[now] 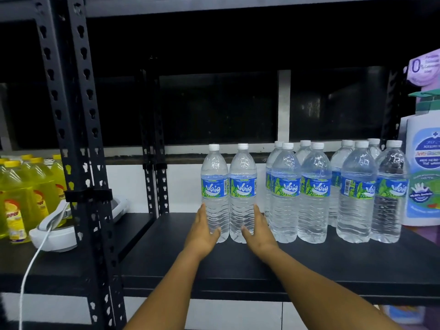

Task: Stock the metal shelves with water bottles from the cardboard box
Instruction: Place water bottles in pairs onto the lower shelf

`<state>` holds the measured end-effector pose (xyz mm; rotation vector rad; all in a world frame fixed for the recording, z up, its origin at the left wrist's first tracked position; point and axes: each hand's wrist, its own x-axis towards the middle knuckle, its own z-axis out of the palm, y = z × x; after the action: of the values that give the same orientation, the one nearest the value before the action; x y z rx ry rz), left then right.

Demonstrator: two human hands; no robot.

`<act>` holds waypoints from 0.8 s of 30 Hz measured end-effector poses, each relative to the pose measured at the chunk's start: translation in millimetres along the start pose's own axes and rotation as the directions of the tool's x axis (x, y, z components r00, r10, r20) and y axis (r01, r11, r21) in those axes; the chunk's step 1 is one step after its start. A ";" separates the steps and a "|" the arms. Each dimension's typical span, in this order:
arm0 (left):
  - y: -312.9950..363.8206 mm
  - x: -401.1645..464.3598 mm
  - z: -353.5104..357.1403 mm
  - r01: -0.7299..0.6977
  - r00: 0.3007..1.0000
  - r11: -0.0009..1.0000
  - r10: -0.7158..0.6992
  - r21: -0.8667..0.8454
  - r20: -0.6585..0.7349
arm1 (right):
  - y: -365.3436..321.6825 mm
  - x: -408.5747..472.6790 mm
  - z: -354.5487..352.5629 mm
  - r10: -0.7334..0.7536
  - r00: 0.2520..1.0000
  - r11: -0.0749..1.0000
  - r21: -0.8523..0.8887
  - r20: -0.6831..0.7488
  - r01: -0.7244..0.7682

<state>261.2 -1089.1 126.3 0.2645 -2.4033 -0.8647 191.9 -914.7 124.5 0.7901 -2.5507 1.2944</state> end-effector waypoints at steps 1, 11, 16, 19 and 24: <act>-1.5 -4.4 -0.5 -0.009 1.000 1.000 0.009 0.030 0.020 | 1.7 -3.8 -0.2 0.012 1.000 1.000 -0.024 0.022 -0.011; -1.3 -48.9 -10.1 -0.060 0.969 0.838 -0.082 0.543 0.233 | 1.0 -39.4 0.5 0.070 0.966 0.818 -0.568 0.248 0.087; 2.6 -59.5 -19.3 -0.089 0.958 0.820 -0.084 0.565 0.273 | -6.3 -52.3 -4.2 0.096 0.959 0.799 -0.596 0.266 0.085; 7.2 -64.4 -23.1 -0.096 0.950 0.819 -0.094 0.566 0.298 | -11.8 -60.6 -10.6 0.114 0.958 0.805 -0.590 0.263 0.066; 18.6 -74.2 -27.3 -0.092 0.946 0.824 -0.102 0.558 0.306 | -12.5 -73.6 -22.2 0.118 0.957 0.815 -0.577 0.265 0.060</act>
<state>337.8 -1062.4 122.4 0.3763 -2.9343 -0.1635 258.9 -875.3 118.8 0.8427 -2.9425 0.3430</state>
